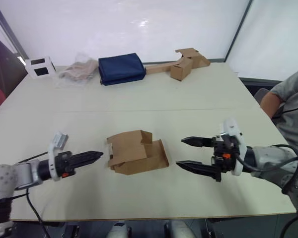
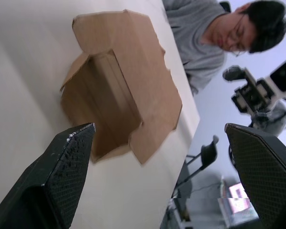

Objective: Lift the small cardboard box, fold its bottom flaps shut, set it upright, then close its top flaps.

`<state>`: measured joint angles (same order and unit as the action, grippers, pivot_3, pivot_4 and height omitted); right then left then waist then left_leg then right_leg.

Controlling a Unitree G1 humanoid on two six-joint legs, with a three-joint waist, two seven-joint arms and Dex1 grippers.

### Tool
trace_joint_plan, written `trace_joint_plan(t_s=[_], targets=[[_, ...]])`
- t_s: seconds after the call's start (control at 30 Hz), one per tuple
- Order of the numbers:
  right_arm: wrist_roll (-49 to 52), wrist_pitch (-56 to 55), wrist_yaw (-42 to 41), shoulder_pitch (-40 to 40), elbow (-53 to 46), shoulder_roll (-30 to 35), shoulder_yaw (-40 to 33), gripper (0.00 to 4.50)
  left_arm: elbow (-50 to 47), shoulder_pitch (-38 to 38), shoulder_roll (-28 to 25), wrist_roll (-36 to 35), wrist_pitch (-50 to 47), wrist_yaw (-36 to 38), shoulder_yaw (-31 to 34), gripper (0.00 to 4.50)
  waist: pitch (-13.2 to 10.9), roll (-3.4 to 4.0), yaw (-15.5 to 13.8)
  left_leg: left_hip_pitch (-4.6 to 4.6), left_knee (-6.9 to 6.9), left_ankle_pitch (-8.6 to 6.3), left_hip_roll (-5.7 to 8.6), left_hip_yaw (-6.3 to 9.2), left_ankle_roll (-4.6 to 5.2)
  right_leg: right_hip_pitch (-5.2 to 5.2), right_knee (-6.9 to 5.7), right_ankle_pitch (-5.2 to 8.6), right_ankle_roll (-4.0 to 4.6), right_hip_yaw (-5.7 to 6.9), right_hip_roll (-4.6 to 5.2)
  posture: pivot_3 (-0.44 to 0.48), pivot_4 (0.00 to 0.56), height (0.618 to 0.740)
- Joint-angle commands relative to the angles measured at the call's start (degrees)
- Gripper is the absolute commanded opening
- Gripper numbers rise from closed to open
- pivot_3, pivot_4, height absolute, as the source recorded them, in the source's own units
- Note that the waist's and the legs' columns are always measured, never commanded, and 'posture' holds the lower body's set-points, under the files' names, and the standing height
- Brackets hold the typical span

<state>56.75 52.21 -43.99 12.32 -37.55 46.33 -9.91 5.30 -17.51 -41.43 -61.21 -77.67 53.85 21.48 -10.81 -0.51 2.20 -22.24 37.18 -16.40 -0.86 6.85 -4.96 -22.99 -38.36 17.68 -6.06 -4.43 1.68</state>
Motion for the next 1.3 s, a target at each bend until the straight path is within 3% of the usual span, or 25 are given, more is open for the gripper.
trace_joint_plan(t_s=[0.03, 0.27, 0.53, 0.8, 1.2, 1.3], targets=[[4.1, 1.4, 2.2, 0.1, -4.9, 1.2, -0.6, 4.42, 0.1, -2.6, -0.3, -1.7, -2.1, 0.0, -0.4, 4.49, 0.0, -0.01, 0.2, -0.01, 0.0, 0.0, 0.0, 0.0, 0.0, -0.01, 0.0, 0.0, 0.0, 0.0, -0.01, 0.0, 0.15, 0.74], [6.1, 2.8, 5.7, 2.7, -6.1, 2.7, 0.2, 4.42, 1.7, -4.2, 0.9, 0.6, -2.7, 1.0, -6.3, 4.49, 0.0, 0.01, 0.3, 0.0, -0.02, 0.0, 0.0, -0.01, 0.0, -0.04, -0.02, 0.0, 0.0, -0.02, -0.01, 0.0, 0.15, 0.74], [10.8, 3.8, 10.1, 3.2, -7.4, 3.8, -0.7, 4.42, 5.0, -5.9, 3.4, 2.3, -0.2, 0.9, -7.0, 4.49, 0.0, 0.0, 0.2, -0.02, -0.02, 0.01, -0.01, 0.01, -0.01, -0.04, -0.01, 0.0, 0.01, -0.01, -0.01, 0.0, 0.15, 0.74], [8.9, 1.8, 9.1, 2.9, -5.7, 3.7, 0.7, 4.42, 11.3, -10.0, 7.2, 4.9, 3.0, 3.8, -10.3, 4.49, 0.0, 0.0, 0.1, -0.02, 0.02, 0.01, 0.01, 0.0, -0.01, -0.02, 0.0, 0.0, 0.0, 0.01, -0.01, 0.0, 0.15, 0.74], [8.1, -1.4, 9.7, -1.5, -7.4, 3.7, 0.1, 4.42, 13.7, -16.1, 10.5, 4.1, -0.3, 1.3, -8.9, 4.49, 0.0, -0.01, 0.2, -0.03, 0.02, 0.01, 0.01, 0.01, -0.01, -0.03, -0.01, 0.0, 0.0, 0.01, -0.02, 0.0, 0.15, 0.74], [7.3, -2.1, 9.8, -2.4, -7.5, 3.6, 0.4, 4.5, 13.3, -16.7, 11.4, 3.7, -1.5, 0.3, -8.4, 3.35, 0.0, -0.01, 0.2, -0.03, 0.02, 0.01, 0.01, 0.01, -0.01, -0.03, -0.01, 0.0, 0.0, 0.0, -0.02, 0.0, 0.15, 0.74]])
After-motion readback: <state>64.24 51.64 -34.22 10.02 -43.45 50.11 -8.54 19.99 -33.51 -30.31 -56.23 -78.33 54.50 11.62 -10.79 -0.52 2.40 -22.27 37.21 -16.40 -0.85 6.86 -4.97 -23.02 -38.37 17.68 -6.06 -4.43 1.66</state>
